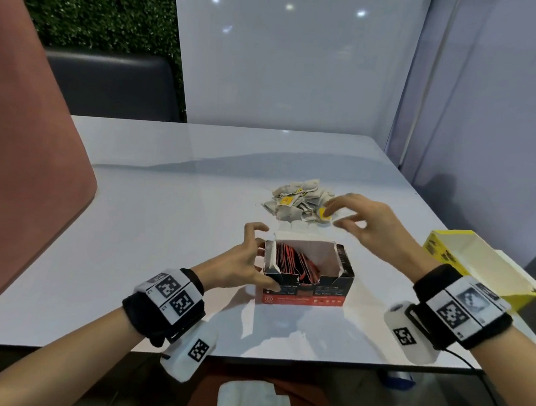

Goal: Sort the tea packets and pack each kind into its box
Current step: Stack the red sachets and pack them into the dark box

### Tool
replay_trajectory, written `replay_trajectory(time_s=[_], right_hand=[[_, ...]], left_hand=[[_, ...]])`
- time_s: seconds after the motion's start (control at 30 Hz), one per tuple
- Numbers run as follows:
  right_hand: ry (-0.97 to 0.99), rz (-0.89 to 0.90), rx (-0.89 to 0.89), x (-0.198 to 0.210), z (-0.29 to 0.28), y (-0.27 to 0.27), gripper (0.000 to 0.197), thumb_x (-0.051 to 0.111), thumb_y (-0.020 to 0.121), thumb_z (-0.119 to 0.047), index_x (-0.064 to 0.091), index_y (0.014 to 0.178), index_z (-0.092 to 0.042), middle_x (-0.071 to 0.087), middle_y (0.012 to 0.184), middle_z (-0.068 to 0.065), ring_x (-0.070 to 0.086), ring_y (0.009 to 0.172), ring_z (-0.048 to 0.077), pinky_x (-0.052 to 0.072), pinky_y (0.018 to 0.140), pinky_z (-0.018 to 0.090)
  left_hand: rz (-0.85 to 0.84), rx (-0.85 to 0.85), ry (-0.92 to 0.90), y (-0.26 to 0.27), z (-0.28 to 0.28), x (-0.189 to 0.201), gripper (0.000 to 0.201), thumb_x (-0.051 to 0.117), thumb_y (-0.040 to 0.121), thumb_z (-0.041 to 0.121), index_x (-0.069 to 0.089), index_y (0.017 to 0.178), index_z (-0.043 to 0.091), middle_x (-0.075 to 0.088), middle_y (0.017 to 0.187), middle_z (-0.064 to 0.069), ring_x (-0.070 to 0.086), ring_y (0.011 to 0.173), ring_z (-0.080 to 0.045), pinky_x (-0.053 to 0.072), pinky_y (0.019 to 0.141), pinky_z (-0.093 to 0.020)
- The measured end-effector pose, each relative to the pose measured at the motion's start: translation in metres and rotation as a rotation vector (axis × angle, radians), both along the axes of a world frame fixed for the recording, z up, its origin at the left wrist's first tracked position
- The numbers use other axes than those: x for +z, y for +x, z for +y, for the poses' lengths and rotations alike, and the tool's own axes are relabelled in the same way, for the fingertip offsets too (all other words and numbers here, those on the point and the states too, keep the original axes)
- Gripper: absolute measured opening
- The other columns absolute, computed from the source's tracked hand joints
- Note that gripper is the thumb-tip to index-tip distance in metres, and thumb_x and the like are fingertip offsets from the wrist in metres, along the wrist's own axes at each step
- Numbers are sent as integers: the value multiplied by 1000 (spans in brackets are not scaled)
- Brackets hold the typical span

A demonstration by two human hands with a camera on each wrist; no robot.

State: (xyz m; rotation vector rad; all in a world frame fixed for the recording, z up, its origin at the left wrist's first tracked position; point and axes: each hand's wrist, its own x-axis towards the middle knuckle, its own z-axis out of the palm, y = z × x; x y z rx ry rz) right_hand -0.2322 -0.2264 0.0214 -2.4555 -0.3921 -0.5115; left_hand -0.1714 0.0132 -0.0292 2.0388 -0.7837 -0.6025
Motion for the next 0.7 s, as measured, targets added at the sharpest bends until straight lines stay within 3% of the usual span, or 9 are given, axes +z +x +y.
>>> replay_trajectory(time_s=[0.03,0.1,0.17,0.23,0.3,0.4,0.5,0.6,0.7], right_hand=[[51,34,-124,-2,-6,1,18,61,86,-3,63,102,-11,65,108,4,59,95,12,52,80,22],[255,298,-305,-12,-17,4,22,60,89,-19,57,109,-10,64,108,8,60,94,18,53,80,27],[582,639,-343,-24,-20,9,37,56,91,-30,51,117,-5,62,106,15,62,86,23,54,77,33],[817,832,-327,-30,-17,15,46,52,93,-36,46,122,-1,60,93,15,57,70,20,51,61,26],[970,888,-300,-32,-12,24,46,50,93,-39,45,119,-2,55,83,10,50,65,18,44,56,24],[1144,776,-230,-28,-5,36,32,48,93,-40,53,105,-10,58,84,7,56,69,19,48,58,25],[1065,532,-89,-13,6,34,24,46,96,-31,61,107,-14,64,88,6,62,74,19,53,65,26],[758,306,47,-4,20,18,22,53,93,-14,67,110,-12,70,91,3,66,81,15,53,69,21],[433,210,46,-15,30,-1,26,63,85,-6,72,101,-24,74,87,-9,69,88,13,53,78,20]], left_hand=[[-4,3,-15,0,1,-1,80,75,75,11,11,122,20,45,127,-8,48,117,-17,48,97,-32],[-17,-9,-40,1,3,-4,72,75,75,12,14,114,21,43,128,-7,47,118,-17,51,94,-33],[-38,-28,-49,2,6,-5,66,75,75,14,18,109,21,42,128,-4,45,120,-16,53,91,-32],[-55,-47,-50,4,8,-5,60,76,75,16,25,107,19,44,123,0,47,119,-14,53,90,-34],[-59,-52,-55,5,9,-5,57,77,73,15,30,105,17,46,118,4,49,117,-12,53,90,-36],[-67,-41,-56,8,13,-6,56,79,71,16,32,102,20,48,115,3,50,115,-10,53,90,-37],[-59,-32,-71,13,21,-7,56,80,70,14,33,99,23,50,117,-1,51,111,-9,52,91,-34],[-23,-16,-116,17,29,-8,56,80,69,7,34,100,19,51,112,0,55,104,-7,52,88,-27],[-1,-9,-142,18,33,-10,55,78,70,5,33,100,18,53,115,1,56,108,-11,52,91,-30]])
